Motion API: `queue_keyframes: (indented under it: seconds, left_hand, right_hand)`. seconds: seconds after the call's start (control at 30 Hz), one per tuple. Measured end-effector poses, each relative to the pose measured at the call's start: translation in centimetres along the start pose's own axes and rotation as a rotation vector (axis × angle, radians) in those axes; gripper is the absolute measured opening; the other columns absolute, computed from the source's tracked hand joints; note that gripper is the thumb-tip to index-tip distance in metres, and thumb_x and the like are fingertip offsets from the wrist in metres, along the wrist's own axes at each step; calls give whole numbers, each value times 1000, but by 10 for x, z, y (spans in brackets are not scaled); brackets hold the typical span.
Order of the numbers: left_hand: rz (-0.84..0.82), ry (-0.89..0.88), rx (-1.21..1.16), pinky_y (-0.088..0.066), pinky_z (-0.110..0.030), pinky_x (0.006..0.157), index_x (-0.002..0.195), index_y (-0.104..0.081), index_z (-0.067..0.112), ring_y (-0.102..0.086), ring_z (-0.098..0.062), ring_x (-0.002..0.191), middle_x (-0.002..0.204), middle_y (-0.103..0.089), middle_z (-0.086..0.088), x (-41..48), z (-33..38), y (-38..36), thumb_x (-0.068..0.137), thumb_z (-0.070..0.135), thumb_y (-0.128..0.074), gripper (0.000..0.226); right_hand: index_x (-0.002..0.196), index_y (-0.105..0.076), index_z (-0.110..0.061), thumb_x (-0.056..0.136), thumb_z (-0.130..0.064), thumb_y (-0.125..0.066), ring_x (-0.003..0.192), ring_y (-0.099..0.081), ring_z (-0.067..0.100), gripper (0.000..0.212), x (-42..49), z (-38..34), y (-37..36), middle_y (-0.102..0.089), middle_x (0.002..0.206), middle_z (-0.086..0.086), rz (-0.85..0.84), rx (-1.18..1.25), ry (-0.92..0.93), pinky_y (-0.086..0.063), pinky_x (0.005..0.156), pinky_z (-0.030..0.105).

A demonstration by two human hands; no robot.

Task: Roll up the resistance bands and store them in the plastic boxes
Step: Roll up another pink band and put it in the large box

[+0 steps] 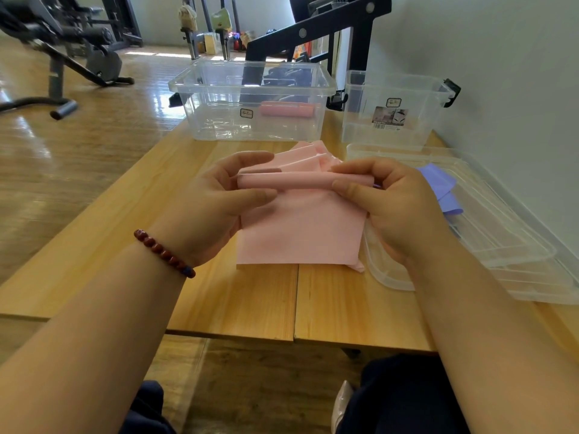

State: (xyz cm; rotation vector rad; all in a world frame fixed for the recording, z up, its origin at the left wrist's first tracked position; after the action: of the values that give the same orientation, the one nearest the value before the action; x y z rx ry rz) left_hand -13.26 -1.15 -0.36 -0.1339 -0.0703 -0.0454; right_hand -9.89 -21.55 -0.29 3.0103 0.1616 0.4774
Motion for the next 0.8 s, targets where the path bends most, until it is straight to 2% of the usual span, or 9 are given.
queue_keyframes:
  seconds: [0.07,0.17,0.27,0.37,0.47,0.63,0.8]
  left_hand:
    - [-3,28,-11,-58,-24,75,116,-63,21,-69,-17,98,110,-69,-4,-1,0,-1,71,18,-67,45]
    - [72,9,80,-57,-23,72,103,-69,18,-65,-15,93,108,-67,-4,0,0,0,69,28,-68,35]
    - [112,-27,95,-57,-23,72,93,-72,17,-63,-13,90,106,-66,-3,0,1,2,66,26,-69,29]
    - [97,-46,105,-58,-25,74,92,-72,15,-64,-17,96,112,-67,-8,0,1,2,73,16,-69,19]
    - [103,-53,151,-58,-29,82,96,-71,17,-63,-22,104,117,-67,-9,1,1,4,83,4,-66,19]
    - [40,15,17,-58,-24,75,108,-67,20,-69,-18,100,113,-68,-6,-1,-1,-1,69,22,-70,39]
    - [81,-14,106,-56,-21,69,94,-72,18,-65,-13,90,106,-67,-4,-1,-1,0,67,25,-70,28]
  right_hand:
    - [82,-77,-35,80,-14,-78,97,-67,14,20,1,-2,0,-74,96,-8,0,13,25,-57,82,30]
    - [77,-76,-34,79,-7,-78,93,-68,11,28,1,-2,0,-75,93,-9,8,24,45,-56,83,31]
    - [87,-74,-32,81,-6,-76,96,-67,11,26,2,-1,-1,-73,102,-7,-15,30,13,-58,83,32]
    - [99,-71,-33,84,-16,-74,100,-66,13,22,1,3,-4,-71,106,-7,-67,40,-61,-58,84,31]
    - [86,-74,-35,83,-21,-75,90,-65,3,14,-1,1,-2,-71,94,-13,-6,-42,-51,-56,80,24]
    - [82,-76,-30,77,-18,-80,95,-66,11,14,-1,-2,-1,-72,100,-4,16,11,-15,-56,77,24]
    - [86,-75,-32,78,-12,-79,98,-66,10,21,0,0,-2,-71,105,-7,-15,-20,-16,-57,81,29]
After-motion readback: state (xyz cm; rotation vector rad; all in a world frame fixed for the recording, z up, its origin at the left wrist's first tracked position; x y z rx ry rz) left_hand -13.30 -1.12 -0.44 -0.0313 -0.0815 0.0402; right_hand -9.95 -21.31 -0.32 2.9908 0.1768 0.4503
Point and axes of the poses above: each hand's wrist, its own x-axis towards the middle knuckle, its own y-axis out of the back of the hand, z = x × y, the point moved 5 cm from there along x, towards the middle knuckle
